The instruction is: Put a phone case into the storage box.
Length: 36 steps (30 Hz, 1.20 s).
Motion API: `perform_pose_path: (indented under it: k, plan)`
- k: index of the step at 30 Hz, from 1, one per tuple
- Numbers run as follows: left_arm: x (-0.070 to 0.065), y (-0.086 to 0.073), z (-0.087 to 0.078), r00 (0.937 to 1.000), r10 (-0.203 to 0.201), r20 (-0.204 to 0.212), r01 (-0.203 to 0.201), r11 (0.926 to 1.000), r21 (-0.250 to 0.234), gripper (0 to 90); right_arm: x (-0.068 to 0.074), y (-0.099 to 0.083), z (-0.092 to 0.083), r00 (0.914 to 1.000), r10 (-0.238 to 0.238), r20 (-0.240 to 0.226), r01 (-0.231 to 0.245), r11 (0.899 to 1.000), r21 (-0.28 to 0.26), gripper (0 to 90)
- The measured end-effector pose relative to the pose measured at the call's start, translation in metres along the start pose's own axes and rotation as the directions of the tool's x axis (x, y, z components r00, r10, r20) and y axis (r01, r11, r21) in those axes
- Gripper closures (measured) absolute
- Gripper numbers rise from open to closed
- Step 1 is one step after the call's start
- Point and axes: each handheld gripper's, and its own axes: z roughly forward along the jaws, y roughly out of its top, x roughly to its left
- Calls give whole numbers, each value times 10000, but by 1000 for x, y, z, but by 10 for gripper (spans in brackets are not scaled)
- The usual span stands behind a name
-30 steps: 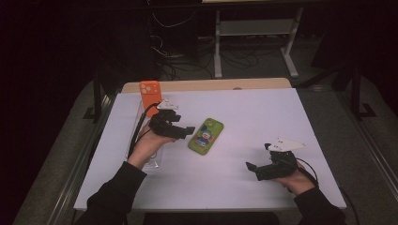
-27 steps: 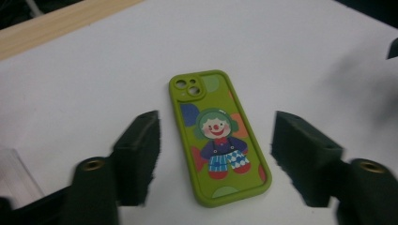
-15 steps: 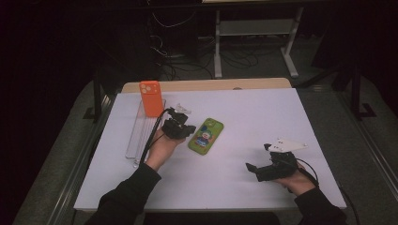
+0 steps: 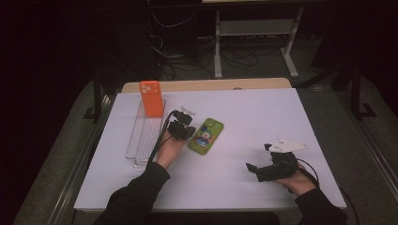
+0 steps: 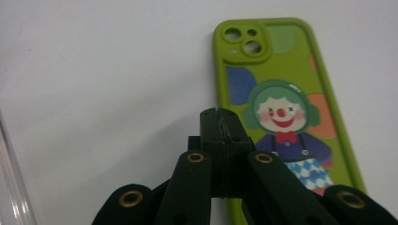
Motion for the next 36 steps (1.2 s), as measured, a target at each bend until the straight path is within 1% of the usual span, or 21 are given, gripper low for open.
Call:
perform_pose_path:
  k: [2, 3, 4, 6, 7, 9, 11, 13, 14, 15, 17, 19, 22, 23, 26, 28, 30, 31, 33, 35, 36]
  plan:
    - [-1, -2, 4, 9998, -195, -15, 195, 9997, 111, 896, 0, 0, 0, 10000, -3, -24, 3, 10000, 7, 1]
    - [-1, -3, 5, 9998, -183, -24, 184, 9996, 222, 896, 0, 0, 0, 10000, 0, -18, 0, 10000, 9, 1]
    - [-1, -3, 6, 9998, -201, -13, 202, 9993, 320, 896, 1, 0, 0, 9999, 117, -50, -116, 9999, 113, 1]
    - [-2, -4, 7, 9997, -248, 22, 247, 9989, 394, 897, 0, 0, 0, 10000, 92, -25, -91, 9999, 79, 1]
    - [-2, -5, 8, 9996, -295, 32, 294, 9986, 436, 896, 0, 0, 0, 10000, -1, 14, 1, 10000, -9, 1]
    - [-2, -6, 7, 9996, -271, 78, 267, 9984, 504, 896, 0, 0, -1, 10000, -15, 0, 15, 10000, 8, 1]
    - [-3, -7, 7, 9990, -380, 227, 368, 9981, 487, 896, 0, -1, 0, 10000, -51, -1, 51, 10000, 46, 1]
    - [-7, -7, 7, 9986, -258, 470, 228, 9978, 622, 897, 0, 0, -1, 10000, -30, -7, 30, 10000, 24, 1]
    - [-9, -7, 7, 9981, -123, 610, 84, 9979, 638, 897, 0, 0, -1, 10000, -48, -5, 48, 10000, 15, 1]
    - [-12, -7, 7, 9972, -148, 727, 101, 9978, 656, 897, 0, 0, -1, 10000, -38, 13, 38, 10000, 11, 1]
    - [-19, -6, 7, 9947, 0, 1030, -70, 9977, 672, 897, 0, 0, -1, 10000, -4, 11, 4, 10000, 18, 1]
    - [-26, -6, 7, 9912, -3, 1323, -81, 9980, 628, 897, 0, 0, 0, 10000, -38, 8, 38, 10000, 20, 1]
    - [-35, -5, 6, 9866, 150, 1623, -253, 9978, 615, 897, -1, 0, -1, 10000, -3, 0, 3, 10000, 0, 1]
    - [-38, -5, 6, 9840, 277, 1759, -396, 9971, 646, 897, -1, 0, -1, 10000, 2, -1, -2, 10000, -8, 1]
    - [-47, -4, 7, 9791, 338, 2007, -455, 9975, 540, 896, 0, 0, -1, 10000, -16, 3, 16, 10000, -13, 1]
    - [-52, -4, 8, 9733, 477, 2247, -609, 9968, 521, 896, 0, 0, -1, 10000, -19, -12, 19, 10000, -14, 1]
    - [-55, -3, 10, 9705, 694, 2307, -801, 9961, 372, 897, 0, 0, -1, 10000, -9, -12, 9, 10000, -15, 1]
    - [-57, -3, 11, 9670, 750, 2434, -849, 9959, 307, 897, 0, 0, -1, 10000, -14, -7, 14, 10000, -15, 1]
    - [-60, -3, 13, 9612, 586, 2695, -688, 9972, 285, 897, -1, 0, -1, 10000, 1, -19, -1, 10000, -15, 1]
    - [-64, -2, 14, 9589, 809, 2721, -891, 9959, 181, 896, -1, 0, -1, 10000, 10, -24, -10, 10000, 4, 1]
    - [-65, -2, 14, 9592, 839, 2699, -914, 9957, 153, 896, -1, 0, -1, 10000, -7, -19, 7, 10000, 16, 1]
